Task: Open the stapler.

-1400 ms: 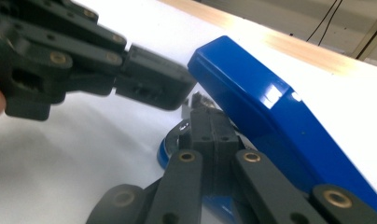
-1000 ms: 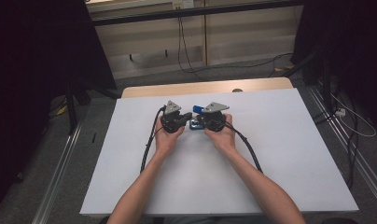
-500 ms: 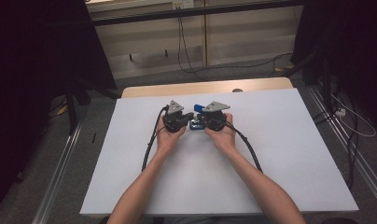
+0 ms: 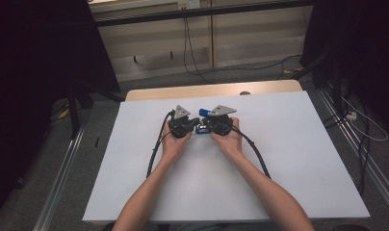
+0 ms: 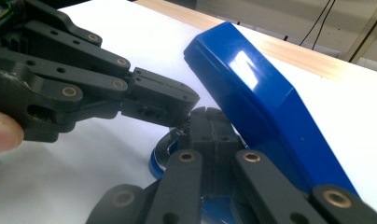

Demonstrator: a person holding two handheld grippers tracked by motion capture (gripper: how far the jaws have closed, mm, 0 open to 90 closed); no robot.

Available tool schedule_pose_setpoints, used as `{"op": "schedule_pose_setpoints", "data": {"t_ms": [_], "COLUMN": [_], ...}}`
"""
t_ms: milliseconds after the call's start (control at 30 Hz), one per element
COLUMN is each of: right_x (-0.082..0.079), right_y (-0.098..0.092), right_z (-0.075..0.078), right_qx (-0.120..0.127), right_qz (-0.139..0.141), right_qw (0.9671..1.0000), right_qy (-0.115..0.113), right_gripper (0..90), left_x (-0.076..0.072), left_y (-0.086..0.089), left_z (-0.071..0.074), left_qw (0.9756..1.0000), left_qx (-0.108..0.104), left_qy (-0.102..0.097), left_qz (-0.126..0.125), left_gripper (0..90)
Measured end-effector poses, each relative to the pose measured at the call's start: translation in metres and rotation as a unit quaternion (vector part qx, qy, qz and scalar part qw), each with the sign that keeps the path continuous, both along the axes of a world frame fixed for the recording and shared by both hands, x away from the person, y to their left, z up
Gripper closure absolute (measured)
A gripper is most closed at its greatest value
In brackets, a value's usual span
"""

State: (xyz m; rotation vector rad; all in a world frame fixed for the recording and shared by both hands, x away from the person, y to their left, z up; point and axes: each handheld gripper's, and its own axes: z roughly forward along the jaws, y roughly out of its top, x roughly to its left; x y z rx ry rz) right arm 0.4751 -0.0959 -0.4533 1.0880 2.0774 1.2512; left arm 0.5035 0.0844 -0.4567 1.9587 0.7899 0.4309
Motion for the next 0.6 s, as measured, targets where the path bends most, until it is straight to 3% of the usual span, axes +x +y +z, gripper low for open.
{"op": "schedule_pose_setpoints", "data": {"t_ms": [600], "right_x": [0.0010], "right_y": [0.0007], "right_z": [0.0037], "right_qx": [0.013], "right_qz": [-0.014], "right_qw": [0.9997], "right_qy": [-0.013], "right_gripper": [90.0], "left_x": [0.0016], "left_y": [0.0029], "left_z": [-0.0024], "left_qw": [0.9999], "left_qx": [-0.010], "left_qy": [-0.004], "left_qz": [-0.011], "left_gripper": [90.0]}}
